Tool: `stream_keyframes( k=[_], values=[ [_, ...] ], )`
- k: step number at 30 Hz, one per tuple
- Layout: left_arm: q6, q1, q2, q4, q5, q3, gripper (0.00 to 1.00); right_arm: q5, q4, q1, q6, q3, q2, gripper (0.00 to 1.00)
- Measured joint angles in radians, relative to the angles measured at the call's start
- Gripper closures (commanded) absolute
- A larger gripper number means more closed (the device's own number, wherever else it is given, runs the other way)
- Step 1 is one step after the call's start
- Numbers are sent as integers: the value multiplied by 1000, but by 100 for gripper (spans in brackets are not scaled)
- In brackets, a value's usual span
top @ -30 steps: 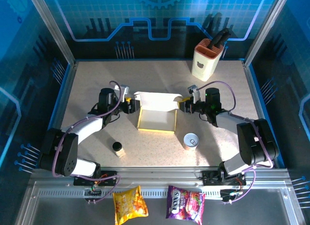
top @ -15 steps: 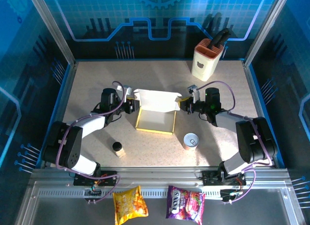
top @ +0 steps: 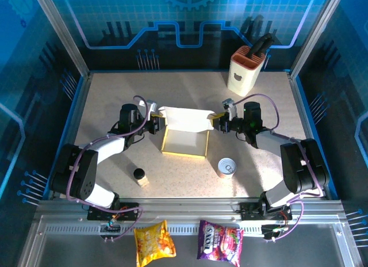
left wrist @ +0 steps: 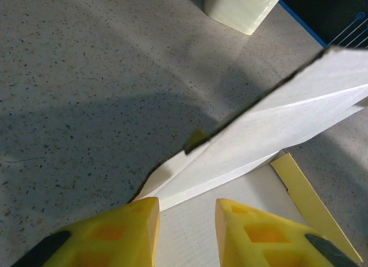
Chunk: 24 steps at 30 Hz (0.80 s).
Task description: Fold the paper box
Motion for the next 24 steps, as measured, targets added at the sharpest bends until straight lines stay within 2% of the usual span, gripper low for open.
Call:
stream_keyframes(
  k=[2,4,6,17,20,24],
  values=[
    [8,0,0,0,0,0,64,0,-7,0,-5,1,0,73],
    [20,0,0,-1,0,2,55,0,-16,0,-8,5,0,73],
    [23,0,0,-3,-2,10,51,0,-19,0,-12,11,0,73],
    [51,0,14,-4,-8,56,43,5,-35,1,-27,35,0,75],
    [53,0,29,-4,-8,69,44,8,-40,2,-31,39,0,76],
    [71,0,37,-6,-3,77,55,8,-45,2,-33,43,0,78]
  ],
)
